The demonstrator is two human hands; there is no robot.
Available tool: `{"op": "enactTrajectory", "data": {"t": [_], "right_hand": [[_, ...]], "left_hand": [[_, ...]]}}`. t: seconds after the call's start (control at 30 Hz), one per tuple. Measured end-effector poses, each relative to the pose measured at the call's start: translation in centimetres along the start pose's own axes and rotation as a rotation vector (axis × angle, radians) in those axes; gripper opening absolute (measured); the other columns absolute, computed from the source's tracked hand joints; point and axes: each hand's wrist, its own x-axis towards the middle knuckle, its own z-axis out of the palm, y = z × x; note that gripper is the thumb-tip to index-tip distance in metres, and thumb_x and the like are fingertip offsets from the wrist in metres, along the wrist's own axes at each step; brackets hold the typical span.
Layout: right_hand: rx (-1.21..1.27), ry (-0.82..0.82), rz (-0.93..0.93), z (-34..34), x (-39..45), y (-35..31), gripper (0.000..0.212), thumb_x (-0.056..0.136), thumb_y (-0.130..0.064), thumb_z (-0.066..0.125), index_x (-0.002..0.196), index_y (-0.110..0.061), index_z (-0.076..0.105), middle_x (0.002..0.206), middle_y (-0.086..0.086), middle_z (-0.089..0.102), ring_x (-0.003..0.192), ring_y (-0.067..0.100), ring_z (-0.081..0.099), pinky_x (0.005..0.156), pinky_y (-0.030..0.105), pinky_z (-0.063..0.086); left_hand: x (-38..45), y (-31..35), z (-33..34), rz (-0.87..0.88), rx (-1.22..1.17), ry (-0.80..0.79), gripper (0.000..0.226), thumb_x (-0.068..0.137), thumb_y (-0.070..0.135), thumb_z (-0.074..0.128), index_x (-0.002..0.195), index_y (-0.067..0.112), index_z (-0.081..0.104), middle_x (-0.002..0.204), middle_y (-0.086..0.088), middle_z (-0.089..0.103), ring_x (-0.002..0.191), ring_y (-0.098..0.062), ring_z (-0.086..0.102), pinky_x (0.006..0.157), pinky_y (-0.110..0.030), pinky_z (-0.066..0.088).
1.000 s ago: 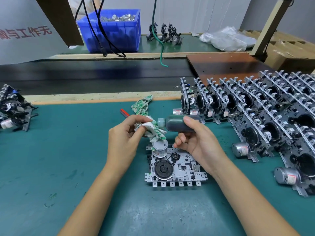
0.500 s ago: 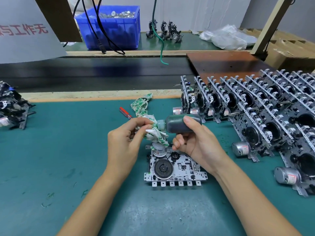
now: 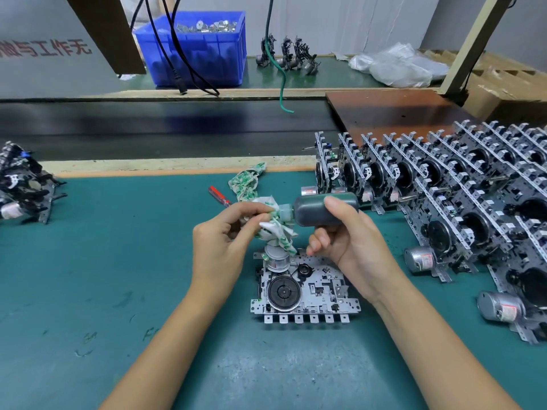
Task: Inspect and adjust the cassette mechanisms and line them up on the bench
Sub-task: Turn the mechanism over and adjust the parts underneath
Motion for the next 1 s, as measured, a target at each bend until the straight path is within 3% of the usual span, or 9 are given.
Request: {"op": "enactTrajectory", "data": {"t": [0.17,0.3,0.43,0.53,0.67,0.83,0.9,1.0], "right_hand": [[0.079,0.051,0.051,-0.5,0.0,-0.2,0.045,0.076,-0.035,0.059,0.107,-0.003,0.059,0.048,-0.003,0.047,0.045,0.011,0.05,0.05,0.023,0.05],[0.119,0.083,0.061,-0.4,0.2,-0.3,0.044,0.074,-0.036,0.059,0.105,-0.004,0.06,0.047,-0.003,0.044,0.044,0.01,0.048,0.048,0.022,0.049],[0.193,0.121,0.058,-0.5,0.2,-0.8,0.034,0.076,-0.035,0.057,0.095,-0.007,0.06,0.046,-0.003,0.039,0.042,0.01,0.045,0.045,0.021,0.046],[0.208,0.123,0.077,-0.4,0.2,-0.7,0.035,0.076,-0.036,0.057,0.095,-0.006,0.059,0.045,-0.003,0.039,0.041,0.009,0.044,0.044,0.021,0.046],[0.168,0.111,0.096,-0.4,0.2,-0.5,0.037,0.075,-0.037,0.058,0.095,-0.007,0.06,0.045,-0.003,0.039,0.042,0.009,0.044,0.046,0.021,0.047],[0.156,0.095,0.099,-0.3,0.3,-0.3,0.038,0.075,-0.036,0.059,0.098,-0.007,0.064,0.045,-0.003,0.039,0.042,0.01,0.045,0.046,0.023,0.048],[0.144,0.092,0.081,-0.3,0.3,-0.3,0.036,0.075,-0.036,0.06,0.097,-0.008,0.064,0.046,-0.002,0.04,0.043,0.011,0.046,0.046,0.023,0.048],[0.098,0.088,0.061,-0.4,0.2,-0.2,0.039,0.073,-0.037,0.061,0.098,-0.007,0.063,0.047,-0.003,0.043,0.044,0.011,0.047,0.047,0.023,0.049]], "left_hand": [[0.1,-0.2,0.0,-0.111,-0.125,-0.009,0.022,0.084,0.007,0.064,0.091,0.027,0.071,0.082,0.013,0.073,0.072,-0.004,0.065,0.073,-0.021,0.055],[0.2,-0.2,-0.2,-0.106,-0.112,-0.006,0.026,0.084,0.004,0.065,0.09,0.028,0.071,0.078,0.015,0.072,0.067,0.0,0.061,0.068,-0.011,0.049],[0.4,-0.5,-0.6,-0.115,-0.089,0.045,0.029,0.084,0.004,0.067,0.09,0.032,0.071,0.078,0.008,0.069,0.067,-0.01,0.056,0.067,-0.019,0.048],[0.6,-0.6,-1.0,-0.129,-0.116,0.093,0.026,0.085,0.003,0.066,0.091,0.028,0.071,0.077,0.012,0.068,0.065,-0.005,0.054,0.065,-0.013,0.046],[0.7,-0.4,-1.2,-0.169,-0.233,0.052,0.023,0.086,0.005,0.065,0.092,0.026,0.073,0.085,0.012,0.069,0.075,-0.003,0.056,0.071,-0.012,0.045],[0.7,-0.3,-1.2,-0.306,-0.509,-0.057,0.026,0.076,0.011,0.065,0.095,0.027,0.075,0.088,0.0,0.07,0.083,-0.013,0.065,0.074,-0.021,0.053],[0.7,-0.2,-1.2,-0.296,-0.489,-0.067,0.03,0.069,0.012,0.07,0.094,0.027,0.076,0.094,0.0,0.073,0.087,-0.014,0.067,0.077,-0.021,0.053],[0.7,-0.1,-1.1,-0.257,-0.367,-0.016,0.032,0.076,-0.002,0.072,0.086,0.028,0.076,0.092,0.003,0.074,0.084,-0.007,0.067,0.075,-0.015,0.05]]}}
